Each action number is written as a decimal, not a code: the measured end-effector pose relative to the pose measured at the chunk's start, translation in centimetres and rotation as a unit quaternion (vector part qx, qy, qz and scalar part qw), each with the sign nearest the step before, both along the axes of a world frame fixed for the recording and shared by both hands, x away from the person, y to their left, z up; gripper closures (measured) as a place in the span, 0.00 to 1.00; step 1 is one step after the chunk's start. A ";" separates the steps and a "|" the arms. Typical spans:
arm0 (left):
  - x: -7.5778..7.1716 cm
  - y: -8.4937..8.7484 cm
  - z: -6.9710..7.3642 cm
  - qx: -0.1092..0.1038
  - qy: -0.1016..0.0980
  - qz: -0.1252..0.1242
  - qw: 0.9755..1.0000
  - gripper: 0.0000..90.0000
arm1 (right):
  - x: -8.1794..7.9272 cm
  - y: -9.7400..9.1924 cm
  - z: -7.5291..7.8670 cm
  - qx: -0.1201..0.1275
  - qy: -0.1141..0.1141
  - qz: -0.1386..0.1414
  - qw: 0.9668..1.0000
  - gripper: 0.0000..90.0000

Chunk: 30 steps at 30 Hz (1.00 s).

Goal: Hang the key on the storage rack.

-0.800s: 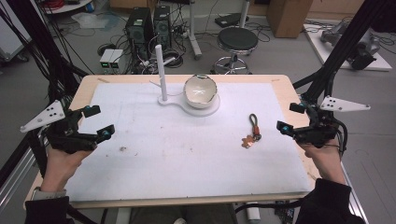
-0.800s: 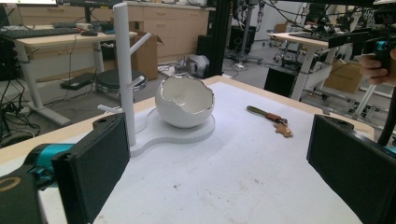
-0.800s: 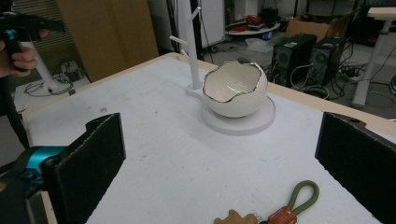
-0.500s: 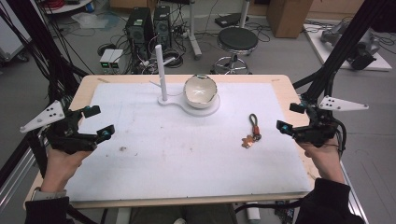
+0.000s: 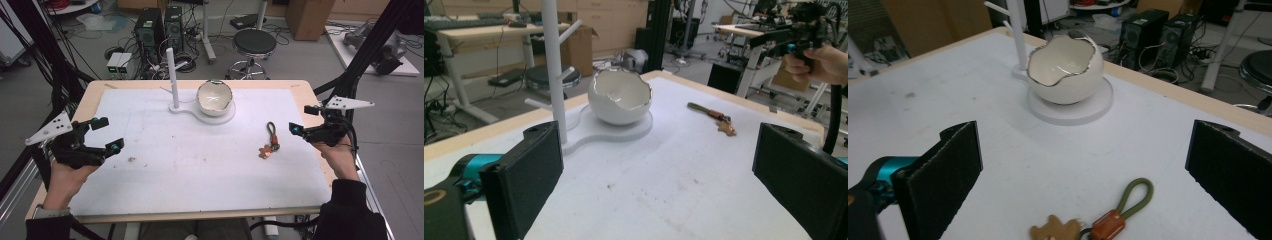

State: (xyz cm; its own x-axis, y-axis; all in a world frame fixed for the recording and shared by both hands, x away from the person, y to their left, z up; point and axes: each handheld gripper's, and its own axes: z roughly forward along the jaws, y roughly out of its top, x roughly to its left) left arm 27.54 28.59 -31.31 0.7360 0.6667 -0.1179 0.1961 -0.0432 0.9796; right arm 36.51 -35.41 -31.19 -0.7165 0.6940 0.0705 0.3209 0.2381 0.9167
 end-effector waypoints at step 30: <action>-0.9 1.0 -1.0 0.005 0.007 0.003 1.000 0.07 | 10.5 0.7 -7.8 -0.065 0.153 -0.125 0.978 0.01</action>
